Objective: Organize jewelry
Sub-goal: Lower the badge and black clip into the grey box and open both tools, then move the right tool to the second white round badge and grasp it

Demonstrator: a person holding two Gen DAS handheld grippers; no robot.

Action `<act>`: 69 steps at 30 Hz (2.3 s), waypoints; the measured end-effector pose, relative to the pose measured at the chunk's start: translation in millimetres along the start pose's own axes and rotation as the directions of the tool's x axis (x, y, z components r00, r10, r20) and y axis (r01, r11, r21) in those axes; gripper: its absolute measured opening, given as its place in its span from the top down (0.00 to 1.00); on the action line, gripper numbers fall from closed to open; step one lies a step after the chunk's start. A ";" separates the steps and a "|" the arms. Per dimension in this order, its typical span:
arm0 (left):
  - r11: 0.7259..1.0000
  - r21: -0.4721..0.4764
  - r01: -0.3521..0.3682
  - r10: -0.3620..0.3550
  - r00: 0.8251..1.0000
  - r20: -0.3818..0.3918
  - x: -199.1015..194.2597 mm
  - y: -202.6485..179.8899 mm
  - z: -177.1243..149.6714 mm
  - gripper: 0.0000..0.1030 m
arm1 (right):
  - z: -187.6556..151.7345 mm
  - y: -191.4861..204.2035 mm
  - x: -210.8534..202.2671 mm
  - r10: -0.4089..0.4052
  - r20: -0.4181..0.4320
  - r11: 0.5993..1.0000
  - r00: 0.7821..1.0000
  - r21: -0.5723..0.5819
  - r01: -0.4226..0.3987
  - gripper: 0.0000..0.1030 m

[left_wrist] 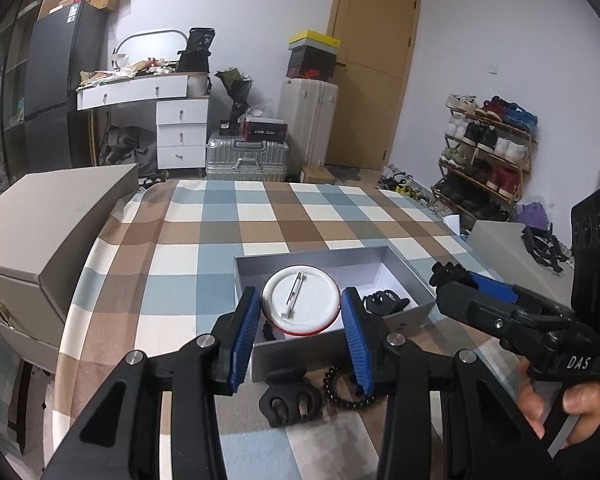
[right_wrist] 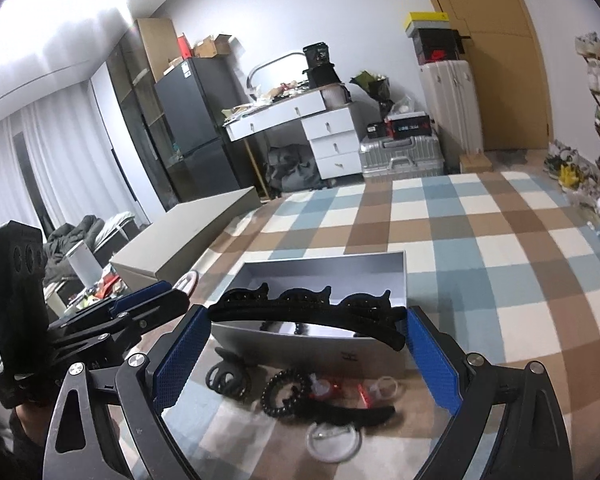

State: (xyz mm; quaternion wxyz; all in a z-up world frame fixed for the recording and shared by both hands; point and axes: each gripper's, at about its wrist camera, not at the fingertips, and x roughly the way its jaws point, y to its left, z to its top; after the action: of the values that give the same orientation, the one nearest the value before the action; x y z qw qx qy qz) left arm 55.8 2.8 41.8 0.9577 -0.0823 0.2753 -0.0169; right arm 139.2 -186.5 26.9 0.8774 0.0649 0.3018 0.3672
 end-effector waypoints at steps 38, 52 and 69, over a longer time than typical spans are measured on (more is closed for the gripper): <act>0.998 0.032 -0.060 0.063 0.994 -0.087 33.7 -8.1 -3.7 0.53 | -2.4 1.2 23.4 -0.046 -0.020 0.995 0.999 -0.084 0.044 0.00; 0.996 -0.007 -0.090 0.089 0.992 -0.087 -0.1 7.1 -21.0 0.01 | -8.9 -17.9 3.3 -0.114 -0.084 0.993 0.990 -0.053 0.110 0.00; 0.995 0.031 -0.092 0.095 0.987 -0.131 2.2 12.3 -48.1 0.01 | -36.9 -14.1 18.1 -0.169 -0.246 0.982 0.954 -0.127 0.142 0.00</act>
State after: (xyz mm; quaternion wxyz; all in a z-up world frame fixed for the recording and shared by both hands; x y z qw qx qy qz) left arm 32.0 7.6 -1.6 0.9380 -0.0562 0.3415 0.0193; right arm 136.3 -188.3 -16.4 0.8596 -0.0543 0.3963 0.3180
